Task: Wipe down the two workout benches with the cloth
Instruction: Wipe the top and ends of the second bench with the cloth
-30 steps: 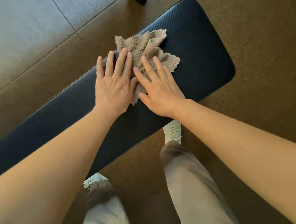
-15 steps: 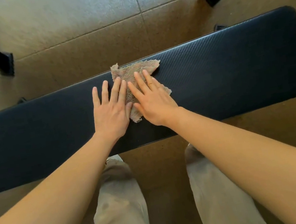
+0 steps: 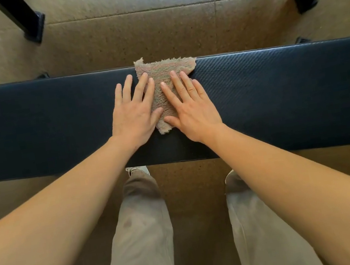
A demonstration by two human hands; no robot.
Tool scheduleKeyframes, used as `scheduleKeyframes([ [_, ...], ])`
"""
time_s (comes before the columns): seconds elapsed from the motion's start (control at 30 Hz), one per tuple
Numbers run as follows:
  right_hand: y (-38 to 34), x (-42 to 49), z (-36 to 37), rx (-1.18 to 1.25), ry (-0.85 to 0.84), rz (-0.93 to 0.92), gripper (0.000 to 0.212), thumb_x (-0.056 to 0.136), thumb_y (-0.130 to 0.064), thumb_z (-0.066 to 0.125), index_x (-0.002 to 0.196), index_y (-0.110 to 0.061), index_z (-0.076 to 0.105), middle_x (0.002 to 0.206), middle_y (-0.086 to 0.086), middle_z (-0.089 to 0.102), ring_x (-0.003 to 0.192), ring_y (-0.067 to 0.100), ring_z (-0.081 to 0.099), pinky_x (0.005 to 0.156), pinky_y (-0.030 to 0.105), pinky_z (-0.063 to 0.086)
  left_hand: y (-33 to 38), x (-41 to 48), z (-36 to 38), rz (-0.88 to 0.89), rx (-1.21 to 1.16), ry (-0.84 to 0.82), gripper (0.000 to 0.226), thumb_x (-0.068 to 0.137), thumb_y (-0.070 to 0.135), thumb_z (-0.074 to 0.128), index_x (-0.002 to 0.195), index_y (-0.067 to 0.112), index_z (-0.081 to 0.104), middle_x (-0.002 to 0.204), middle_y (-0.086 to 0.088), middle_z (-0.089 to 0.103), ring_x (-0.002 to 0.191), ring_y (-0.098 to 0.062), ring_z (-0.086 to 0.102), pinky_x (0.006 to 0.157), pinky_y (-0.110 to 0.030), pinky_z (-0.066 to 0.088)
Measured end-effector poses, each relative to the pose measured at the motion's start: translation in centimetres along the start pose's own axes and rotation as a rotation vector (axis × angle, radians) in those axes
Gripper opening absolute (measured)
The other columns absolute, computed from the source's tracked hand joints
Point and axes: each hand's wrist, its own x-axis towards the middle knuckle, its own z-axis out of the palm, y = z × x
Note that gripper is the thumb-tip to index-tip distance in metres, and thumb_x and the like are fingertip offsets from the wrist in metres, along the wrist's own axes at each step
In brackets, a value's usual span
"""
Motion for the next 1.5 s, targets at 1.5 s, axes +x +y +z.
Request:
scheduleKeyframes([
  [1.5,32.4,-32.4,9.3,0.361,0.281,0.591,0.071,0.101,-0.033,0.057,0.162,-0.017,0.026,0.172,0.012,0.013,0.158,0.032,0.013,0.123,0.053,0.022,45.9,3.6,-1.4,0.708,0.008,0.071,0.073,0.109,0.054,0.021,0.165,0.015,-0.004,0.173,-0.014,-0.008,0.16,-0.031,-0.01,0.128,-0.056,0.004],
])
